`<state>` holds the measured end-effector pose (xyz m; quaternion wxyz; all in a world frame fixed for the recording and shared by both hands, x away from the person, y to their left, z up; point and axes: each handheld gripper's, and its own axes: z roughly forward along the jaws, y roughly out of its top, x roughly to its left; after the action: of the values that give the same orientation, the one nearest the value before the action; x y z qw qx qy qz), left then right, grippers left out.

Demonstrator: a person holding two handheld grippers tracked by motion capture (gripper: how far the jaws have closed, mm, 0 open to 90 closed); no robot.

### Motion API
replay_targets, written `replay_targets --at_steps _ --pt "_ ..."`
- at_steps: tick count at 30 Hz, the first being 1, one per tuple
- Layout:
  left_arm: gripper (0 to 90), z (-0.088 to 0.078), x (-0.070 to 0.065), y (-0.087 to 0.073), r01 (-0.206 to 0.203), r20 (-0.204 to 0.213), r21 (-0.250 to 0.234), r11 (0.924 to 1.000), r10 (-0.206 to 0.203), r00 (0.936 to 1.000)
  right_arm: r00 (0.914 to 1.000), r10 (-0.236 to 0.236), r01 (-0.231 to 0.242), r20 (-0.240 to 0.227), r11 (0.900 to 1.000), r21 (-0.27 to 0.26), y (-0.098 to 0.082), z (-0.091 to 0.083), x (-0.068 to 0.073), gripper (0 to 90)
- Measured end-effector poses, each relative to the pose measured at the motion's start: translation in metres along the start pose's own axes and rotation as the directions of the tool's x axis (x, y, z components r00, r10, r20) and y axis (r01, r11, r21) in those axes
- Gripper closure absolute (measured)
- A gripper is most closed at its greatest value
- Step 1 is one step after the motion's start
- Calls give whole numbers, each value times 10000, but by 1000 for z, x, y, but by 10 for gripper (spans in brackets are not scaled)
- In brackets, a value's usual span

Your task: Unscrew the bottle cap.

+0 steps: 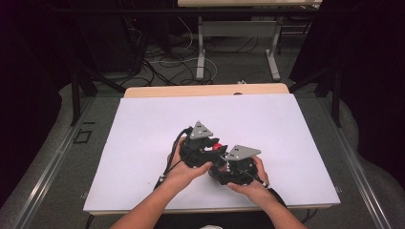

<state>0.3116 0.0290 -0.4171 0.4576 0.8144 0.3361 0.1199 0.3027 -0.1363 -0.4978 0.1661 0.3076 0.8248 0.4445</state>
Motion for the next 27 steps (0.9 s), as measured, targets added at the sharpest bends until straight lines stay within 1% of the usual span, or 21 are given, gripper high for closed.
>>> replay_targets --at_steps 1,2,4,5,6,8,10,12,13,14,15,16,17,18,19,20,22,24,25,26,27 --pt "612 0 -1 0 -90 -8 -78 9999 90 10000 10000 16 -16 1 10000 -17 0 0 0 302" --pt "610 0 0 1 -192 64 -25 9998 192 9998 10000 -55 56 -31 9999 96 1 -1 -1 302" --pt "601 -1 1 3 -172 194 18 9999 171 9997 9999 -72 72 -70 9999 -98 0 -2 -1 301" --pt "590 -3 3 5 -176 301 91 9998 173 9994 10000 -41 41 -79 10000 -61 1 -2 -1 301" --pt "569 -4 4 6 -92 499 222 9997 80 9987 9999 -26 25 -116 10000 -82 1 -3 -2 301" --pt "534 -8 9 8 -209 717 97 9997 201 9972 9999 -75 73 -137 9999 -115 1 -3 -2 301" --pt "482 -12 15 10 -494 1074 -71 9988 499 9930 9996 -100 97 -281 9999 -103 0 -3 -2 301" --pt "430 -15 21 12 -533 1532 36 9986 521 9868 9995 -43 39 -310 9999 -121 1 -3 -2 301" --pt "427 -16 25 13 -653 1778 -67 9978 654 9819 9992 -131 125 -375 9998 -147 1 -3 -2 301" --pt "427 -17 29 15 -778 2183 92 9969 740 9731 9988 -81 74 -480 9999 -150 1 -4 -2 301" --pt "427 -17 32 16 -792 2446 88 9968 746 9667 9988 -81 74 -480 9999 -150 1 -4 -2 301" --pt "428 -16 33 16 -779 2687 222 9967 691 9607 9987 -92 83 -509 9998 -180 1 -4 -2 301" --pt "427 -15 35 16 -889 2868 234 9958 785 9548 9985 -102 92 -547 9998 -194 1 -4 -1 301" --pt "427 -15 37 18 -1140 3129 412 9926 956 9450 9983 -66 57 -585 9998 -171 1 -4 -1 301" --pt "430 -14 37 18 -1263 3229 463 9909 1048 9406 9982 -104 93 -582 9998 -189 2 -4 -1 301" --pt "436 -12 38 18 -1461 3358 493 9880 1213 9341 9980 -137 127 -610 9998 -167 2 -5 -1 301" --pt "448 -9 37 17 -1715 3335 610 9833 1419 9320 9979 -172 162 -624 9997 -171 2 -5 -1 301" --pt "462 -6 36 17 -1880 3003 795 9789 1563 9409 9977 -129 119 -658 9998 -157 1 -5 0 301" --pt "475 -4 36 17 -1901 2943 734 9790 1608 9421 9979 -195 185 -620 9997 -165 1 -5 0 301" --pt "489 -4 36 17 -1907 3064 782 9785 1585 9386 9977 -244 232 -637 9995 -194 1 -4 0 301" --pt "512 -4 36 17 -1939 3080 770 9780 1617 9376 9974 -277 273 -671 9996 -69 1 -5 -1 301"
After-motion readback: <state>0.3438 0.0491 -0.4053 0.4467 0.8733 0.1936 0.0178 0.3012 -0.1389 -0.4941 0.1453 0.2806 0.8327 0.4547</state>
